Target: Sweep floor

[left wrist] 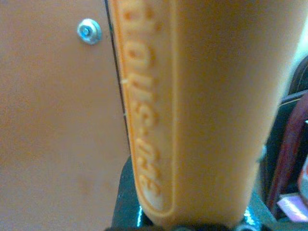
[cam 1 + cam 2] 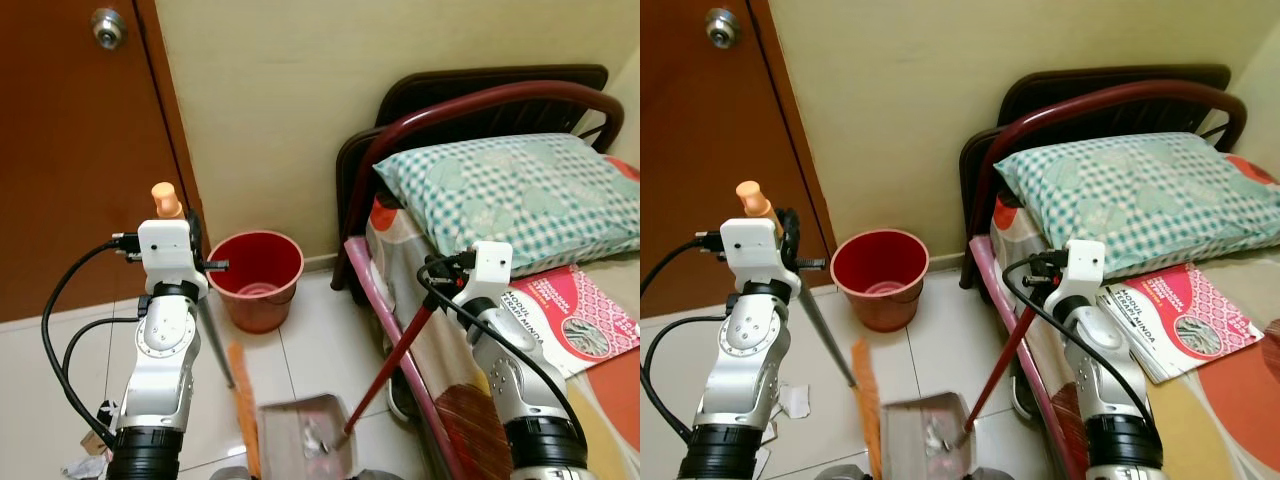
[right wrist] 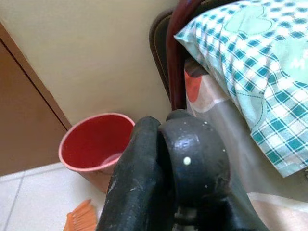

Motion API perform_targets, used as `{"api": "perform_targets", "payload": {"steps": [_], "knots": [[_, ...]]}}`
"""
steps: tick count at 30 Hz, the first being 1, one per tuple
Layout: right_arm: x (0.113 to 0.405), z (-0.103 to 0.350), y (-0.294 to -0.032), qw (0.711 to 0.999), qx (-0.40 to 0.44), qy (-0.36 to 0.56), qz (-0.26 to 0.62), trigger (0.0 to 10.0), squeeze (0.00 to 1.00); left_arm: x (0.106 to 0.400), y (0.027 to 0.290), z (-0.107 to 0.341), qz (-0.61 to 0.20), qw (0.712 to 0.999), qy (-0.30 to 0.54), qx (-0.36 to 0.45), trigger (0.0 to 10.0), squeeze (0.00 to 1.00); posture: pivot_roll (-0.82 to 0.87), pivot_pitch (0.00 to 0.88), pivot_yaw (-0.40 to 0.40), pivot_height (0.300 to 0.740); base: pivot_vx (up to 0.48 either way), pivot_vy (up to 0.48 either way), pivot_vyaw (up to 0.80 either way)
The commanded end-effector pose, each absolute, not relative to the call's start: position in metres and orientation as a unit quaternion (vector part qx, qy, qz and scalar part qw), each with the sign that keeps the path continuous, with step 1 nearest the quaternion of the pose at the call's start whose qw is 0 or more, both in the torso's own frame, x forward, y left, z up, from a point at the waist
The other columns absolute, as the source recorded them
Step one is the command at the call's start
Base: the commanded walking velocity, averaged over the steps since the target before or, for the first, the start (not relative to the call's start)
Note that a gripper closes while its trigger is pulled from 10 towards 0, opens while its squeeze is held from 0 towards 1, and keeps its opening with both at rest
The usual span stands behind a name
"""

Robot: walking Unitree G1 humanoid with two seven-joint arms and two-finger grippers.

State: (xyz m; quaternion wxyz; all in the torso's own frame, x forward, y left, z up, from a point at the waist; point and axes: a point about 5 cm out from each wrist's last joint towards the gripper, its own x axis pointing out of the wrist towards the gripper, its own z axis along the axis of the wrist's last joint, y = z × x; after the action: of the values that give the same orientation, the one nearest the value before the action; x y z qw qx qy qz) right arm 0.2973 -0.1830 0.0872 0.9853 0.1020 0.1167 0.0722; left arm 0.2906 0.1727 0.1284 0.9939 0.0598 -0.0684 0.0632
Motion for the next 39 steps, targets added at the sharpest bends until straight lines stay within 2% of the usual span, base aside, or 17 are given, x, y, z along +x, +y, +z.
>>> {"api": "perform_targets", "payload": {"steps": [1, 3, 9, 39], "knots": [[0.304, 0.104, -0.182, 0.988, 0.107, 0.083, 0.075, 10.0, 0.0, 0.294, 0.176, 0.137, 0.076, 0.99, -0.084, 0.078, 10.0, 0.0, -0.01, 0.0, -0.038, 0.74, 0.0, 0.0, 0.0], [0.309, 0.112, -0.179, 0.988, 0.107, 0.067, 0.085, 10.0, 0.0, 0.294, 0.183, 0.137, 0.095, 0.989, -0.082, 0.08, 10.0, 0.0, 0.0, 0.0, -0.041, 0.74, 0.0, 0.0, 0.0], [0.312, 0.118, -0.179, 0.991, 0.092, 0.048, 0.087, 10.0, 0.0, 0.293, 0.184, 0.135, 0.092, 0.99, -0.078, 0.074, 10.0, 0.0, 0.0, 0.0, -0.043, 0.74, 0.0, 0.0, 0.0], [0.31, 0.118, -0.182, 0.994, 0.083, 0.029, 0.061, 10.0, 0.0, 0.288, 0.171, 0.134, 0.066, 0.992, -0.075, 0.073, 10.0, 0.0, 0.0, 0.007, -0.04, 0.74, 0.0, 0.34, 0.0]]}}
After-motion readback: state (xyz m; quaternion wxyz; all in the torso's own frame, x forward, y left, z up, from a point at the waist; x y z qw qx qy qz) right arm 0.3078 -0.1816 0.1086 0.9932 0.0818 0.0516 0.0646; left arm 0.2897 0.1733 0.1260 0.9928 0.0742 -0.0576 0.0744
